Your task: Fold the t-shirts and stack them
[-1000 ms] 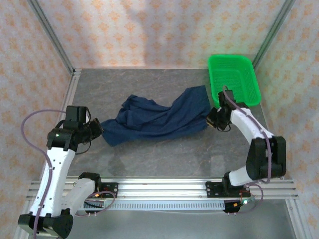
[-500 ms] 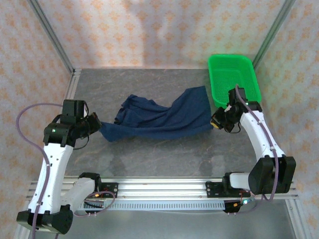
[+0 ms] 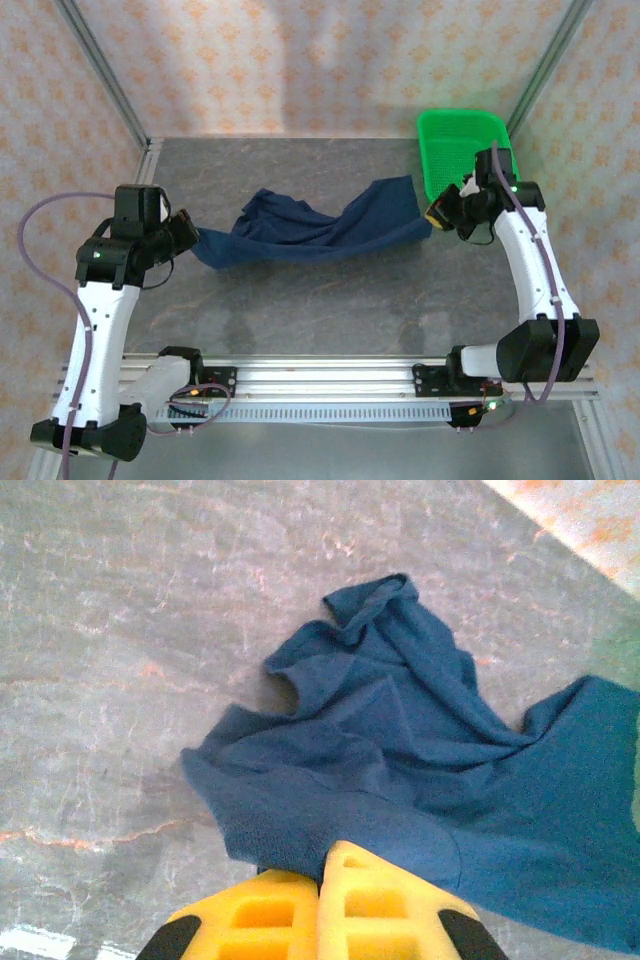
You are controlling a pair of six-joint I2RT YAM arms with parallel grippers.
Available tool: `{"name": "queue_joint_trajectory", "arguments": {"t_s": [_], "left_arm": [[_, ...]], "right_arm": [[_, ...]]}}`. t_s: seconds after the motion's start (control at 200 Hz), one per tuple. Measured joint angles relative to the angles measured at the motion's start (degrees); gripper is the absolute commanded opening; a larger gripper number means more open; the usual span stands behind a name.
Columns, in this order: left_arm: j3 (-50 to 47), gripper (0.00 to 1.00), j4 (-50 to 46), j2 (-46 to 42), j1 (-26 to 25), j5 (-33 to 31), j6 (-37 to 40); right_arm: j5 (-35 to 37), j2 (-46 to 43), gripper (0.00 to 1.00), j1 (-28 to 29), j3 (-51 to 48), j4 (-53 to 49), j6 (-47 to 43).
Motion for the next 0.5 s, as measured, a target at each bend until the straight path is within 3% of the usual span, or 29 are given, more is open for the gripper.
{"name": "queue_joint_trajectory", "arguments": {"t_s": [0.5], "left_arm": [[12.5, 0.0, -3.6, 4.9, 3.6, -2.6, 0.0]], "right_arm": [[-1.2, 1.4, 0.0, -4.9, 14.7, -4.2, -2.3]]}}
